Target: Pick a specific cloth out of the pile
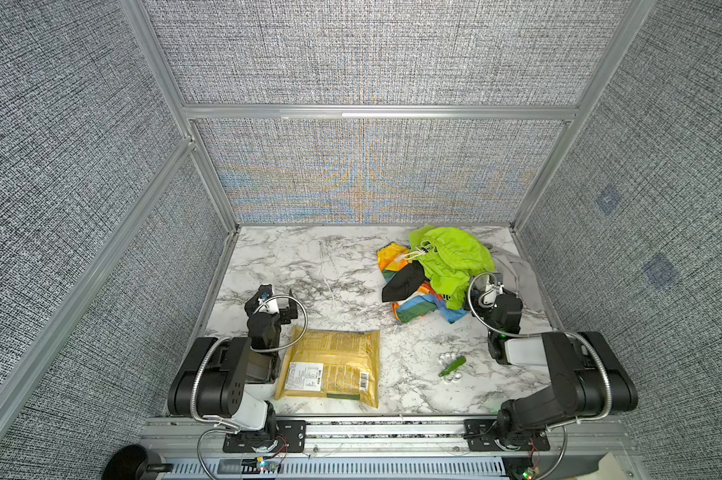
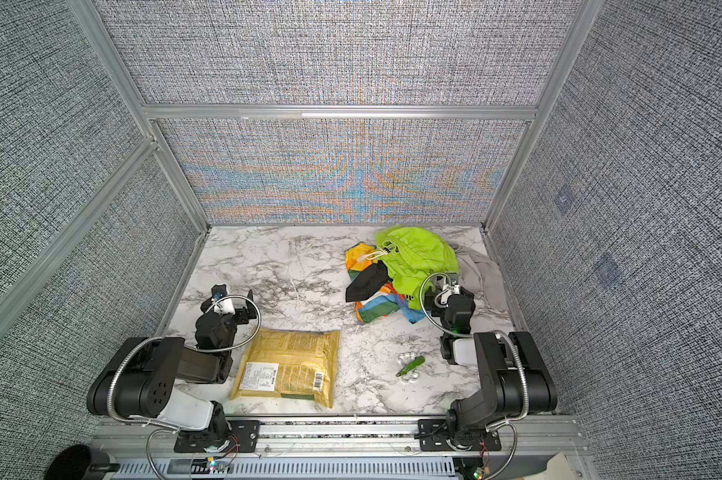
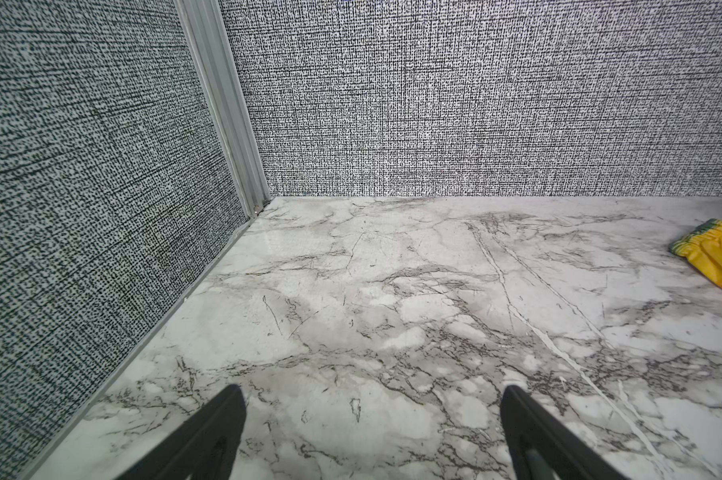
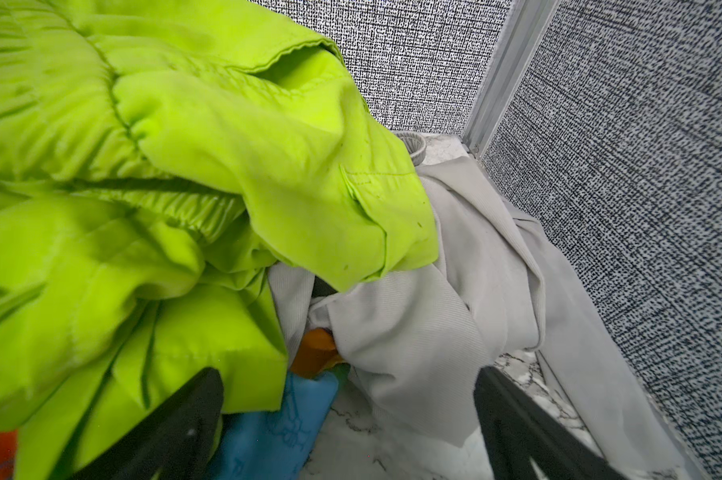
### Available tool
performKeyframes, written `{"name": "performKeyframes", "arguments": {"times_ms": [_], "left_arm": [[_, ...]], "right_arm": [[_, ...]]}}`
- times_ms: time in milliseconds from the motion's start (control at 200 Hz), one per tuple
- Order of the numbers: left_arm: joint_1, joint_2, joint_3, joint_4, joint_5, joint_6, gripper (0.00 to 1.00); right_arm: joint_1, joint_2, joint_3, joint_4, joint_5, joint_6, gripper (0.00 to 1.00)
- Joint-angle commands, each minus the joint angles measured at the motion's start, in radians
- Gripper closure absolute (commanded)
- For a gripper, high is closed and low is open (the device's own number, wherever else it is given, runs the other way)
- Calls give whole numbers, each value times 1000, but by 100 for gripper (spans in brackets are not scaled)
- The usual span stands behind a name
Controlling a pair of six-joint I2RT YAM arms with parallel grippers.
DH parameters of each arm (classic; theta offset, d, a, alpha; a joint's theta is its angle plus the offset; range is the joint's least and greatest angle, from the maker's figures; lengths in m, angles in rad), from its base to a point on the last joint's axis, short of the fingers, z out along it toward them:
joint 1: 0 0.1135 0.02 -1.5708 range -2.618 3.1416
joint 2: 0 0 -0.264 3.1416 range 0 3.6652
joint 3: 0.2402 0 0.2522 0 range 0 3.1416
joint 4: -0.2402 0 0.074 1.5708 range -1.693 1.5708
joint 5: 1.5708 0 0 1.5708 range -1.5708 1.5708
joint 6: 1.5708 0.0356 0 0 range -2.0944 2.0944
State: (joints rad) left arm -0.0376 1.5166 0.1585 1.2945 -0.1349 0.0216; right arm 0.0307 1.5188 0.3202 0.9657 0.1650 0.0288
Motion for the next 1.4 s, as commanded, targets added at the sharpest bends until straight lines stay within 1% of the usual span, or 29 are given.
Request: {"name": "performKeyframes", "arguments": {"times_ms": [0,175,270,545,736,831,916,956,1081,1156,1266,1316,1396], "left_arm": [[1,-2,2,41,-5,-7,1],[0,-3,-4,50,-4,-6,1],[1,-9,-15,65,-2,-6,1],[-3,-41,-28,63,-9,-3,1],[-20,-91,-27,23,-63,1,1],[-38,-161,7,-91,-99,12,1],[-67,-255,51,-237,-142,27,1],[-77,-299,79,-310,-156,6,1],[-112,-414,166,-485,-142,-75,1],[-139,-450,234,-580,-117,-129,1],[-185,-469,379,-771,-97,-208,1],[-199,-461,449,-834,-61,-240,1],[-214,-435,579,-964,17,-275,1]], "right_arm": [[0,-4,-1,29,7,4,1],[0,-11,-26,69,-6,2,1],[0,-21,-43,89,8,10,1],[2,-81,-55,63,32,15,1],[4,-161,-68,15,65,23,1],[7,-215,-68,-28,78,31,1],[12,-286,-49,-108,80,28,1],[17,-321,-32,-158,84,29,1],[37,-417,51,-352,90,67,1],[43,-461,118,-485,101,130,1],[43,-472,244,-709,186,231,1],[44,-470,286,-757,194,241,1],[43,-468,341,-821,174,269,1]]}}
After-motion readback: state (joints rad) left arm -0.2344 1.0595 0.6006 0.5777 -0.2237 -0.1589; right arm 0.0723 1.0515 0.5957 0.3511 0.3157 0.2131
